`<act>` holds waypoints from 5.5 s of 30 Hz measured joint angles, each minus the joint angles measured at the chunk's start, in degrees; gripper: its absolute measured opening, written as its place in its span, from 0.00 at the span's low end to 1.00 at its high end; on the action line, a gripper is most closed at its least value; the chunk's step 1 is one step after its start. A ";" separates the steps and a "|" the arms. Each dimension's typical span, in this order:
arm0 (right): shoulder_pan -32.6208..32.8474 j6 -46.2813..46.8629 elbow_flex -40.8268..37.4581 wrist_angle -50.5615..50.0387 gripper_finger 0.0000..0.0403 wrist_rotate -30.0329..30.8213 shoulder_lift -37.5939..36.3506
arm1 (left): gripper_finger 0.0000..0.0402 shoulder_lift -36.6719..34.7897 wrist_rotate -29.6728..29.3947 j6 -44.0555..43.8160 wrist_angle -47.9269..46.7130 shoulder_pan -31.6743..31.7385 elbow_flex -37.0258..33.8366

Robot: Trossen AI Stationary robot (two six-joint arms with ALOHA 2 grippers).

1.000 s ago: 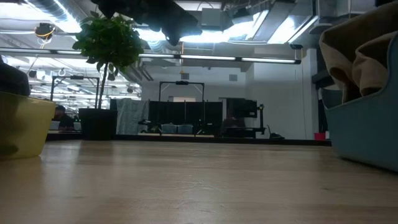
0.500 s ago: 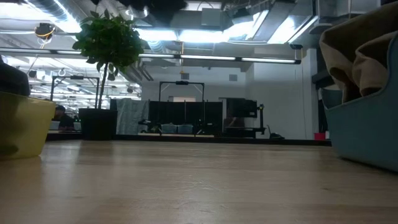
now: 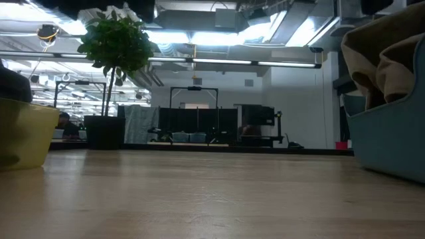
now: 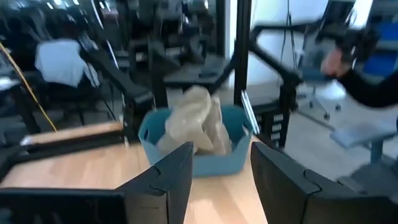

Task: Pick & Place hat
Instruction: Return to Home Position

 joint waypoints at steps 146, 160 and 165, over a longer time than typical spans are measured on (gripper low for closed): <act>-56.21 -16.33 -31.89 24.25 0.68 -18.89 -16.58 | 0.39 -42.52 -27.02 -8.48 -11.25 17.85 -35.70; -56.21 -21.67 -31.89 20.54 0.68 -18.08 -16.60 | 0.39 -42.52 -26.98 -8.48 -11.06 17.83 -35.70; -56.21 -21.47 -31.86 19.62 0.68 -18.02 -16.60 | 0.39 -42.52 -26.98 -8.50 -11.00 17.85 -35.70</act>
